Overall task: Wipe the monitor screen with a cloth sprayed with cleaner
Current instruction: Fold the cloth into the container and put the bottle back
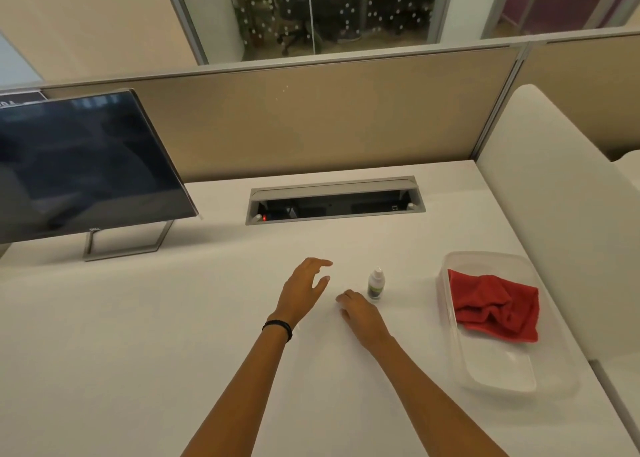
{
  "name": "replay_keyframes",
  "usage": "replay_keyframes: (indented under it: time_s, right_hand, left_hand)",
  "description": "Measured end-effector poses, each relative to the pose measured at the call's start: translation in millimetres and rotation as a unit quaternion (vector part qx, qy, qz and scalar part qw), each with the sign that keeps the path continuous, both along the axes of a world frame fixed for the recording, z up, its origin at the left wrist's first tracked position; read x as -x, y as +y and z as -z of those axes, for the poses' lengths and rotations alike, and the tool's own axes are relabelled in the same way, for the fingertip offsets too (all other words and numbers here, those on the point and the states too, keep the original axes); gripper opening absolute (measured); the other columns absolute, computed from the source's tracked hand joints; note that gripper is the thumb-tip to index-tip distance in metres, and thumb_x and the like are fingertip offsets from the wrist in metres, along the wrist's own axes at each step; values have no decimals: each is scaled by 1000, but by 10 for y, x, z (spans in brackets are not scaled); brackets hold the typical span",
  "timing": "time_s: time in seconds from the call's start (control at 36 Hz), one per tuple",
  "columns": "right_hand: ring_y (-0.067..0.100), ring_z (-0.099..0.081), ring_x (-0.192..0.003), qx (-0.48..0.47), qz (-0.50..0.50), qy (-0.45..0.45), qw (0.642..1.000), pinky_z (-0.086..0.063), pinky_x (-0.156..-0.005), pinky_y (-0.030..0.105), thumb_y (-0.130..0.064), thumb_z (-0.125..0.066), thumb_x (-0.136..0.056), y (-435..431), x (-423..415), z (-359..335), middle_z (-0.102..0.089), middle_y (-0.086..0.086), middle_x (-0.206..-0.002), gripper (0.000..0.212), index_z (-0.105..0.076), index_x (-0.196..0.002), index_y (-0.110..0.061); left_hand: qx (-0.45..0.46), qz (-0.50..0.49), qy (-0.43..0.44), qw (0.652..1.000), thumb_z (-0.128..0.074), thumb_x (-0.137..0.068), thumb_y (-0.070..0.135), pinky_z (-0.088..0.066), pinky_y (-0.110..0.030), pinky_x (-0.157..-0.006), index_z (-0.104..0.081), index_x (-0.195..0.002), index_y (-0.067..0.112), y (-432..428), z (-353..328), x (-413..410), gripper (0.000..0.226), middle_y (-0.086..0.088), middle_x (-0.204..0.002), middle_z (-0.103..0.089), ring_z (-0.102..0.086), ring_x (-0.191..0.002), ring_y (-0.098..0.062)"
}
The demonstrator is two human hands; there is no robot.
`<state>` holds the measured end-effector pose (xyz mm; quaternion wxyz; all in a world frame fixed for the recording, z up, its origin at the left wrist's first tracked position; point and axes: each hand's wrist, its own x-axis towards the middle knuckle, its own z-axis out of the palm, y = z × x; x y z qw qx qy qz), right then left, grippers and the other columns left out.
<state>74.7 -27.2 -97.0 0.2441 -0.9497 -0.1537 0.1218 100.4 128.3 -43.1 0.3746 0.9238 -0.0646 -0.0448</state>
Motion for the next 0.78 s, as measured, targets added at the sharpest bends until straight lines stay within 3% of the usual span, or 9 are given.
replay_keyframes:
  time_s: [0.11, 0.19, 0.31, 0.42, 0.56, 0.78]
  right_hand:
    - [19, -52, -111, 6, -13, 1, 1000, -45, -90, 25, -15, -38, -98, -13, 49, -3, -54, 8, -126, 29, -50, -124, -10]
    - [16, -55, -112, -43, 28, -11, 999, -41, -94, 21, -21, -45, -97, -50, 113, -118, -55, 4, -128, 30, -52, -124, -11]
    - [19, -63, -102, -145, 123, -116, 975, -49, -88, 24, -19, -57, -91, -208, 242, -400, -65, 6, -116, 27, -61, -116, -9]
    - [18, -63, -99, -183, 183, -203, 944, -49, -88, 22, -15, -62, -87, -425, 245, -645, -66, 8, -113, 32, -61, -119, -9]
    - [19, -62, -95, -208, 239, -207, 925, -49, -83, 26, -12, -67, -84, -599, 128, -748, -67, 8, -110, 35, -60, -119, -10]
    - [27, -67, -87, -177, 200, -222, 938, -47, -82, 29, -11, -72, -79, -590, -40, -665, -71, 13, -99, 26, -68, -103, -4]
  left_hand:
    - [15, 3, 10, 1000, -51, -93, 23, -40, -17, -88, -53, -121, 26, -73, 31, -33, 28, 4, -130, -52, -53, -110, -10]
    - [41, 1, 21, 999, -48, -94, 15, -39, -18, -90, -53, -122, 23, -145, 62, -42, 30, 3, -132, -52, -54, -111, -13]
    - [41, 12, 41, 998, -45, -93, 10, -41, -17, -90, -51, -124, 22, -250, 144, -13, 34, 5, -131, -53, -54, -111, -12]
    - [11, 56, 71, 996, -54, -91, 18, -42, -22, -95, -44, -132, 22, -390, 269, 28, 42, 3, -136, -49, -52, -118, -15]
    - [40, 42, 123, 991, -63, -86, 32, -35, -34, -109, -32, -141, 24, -661, 345, 56, 64, 1, -146, -40, -42, -130, -19]
    - [151, -2, 130, 980, -62, -87, 30, -39, -20, -92, -47, -129, 23, -951, 408, 76, 45, -2, -128, -58, -56, -113, -18]
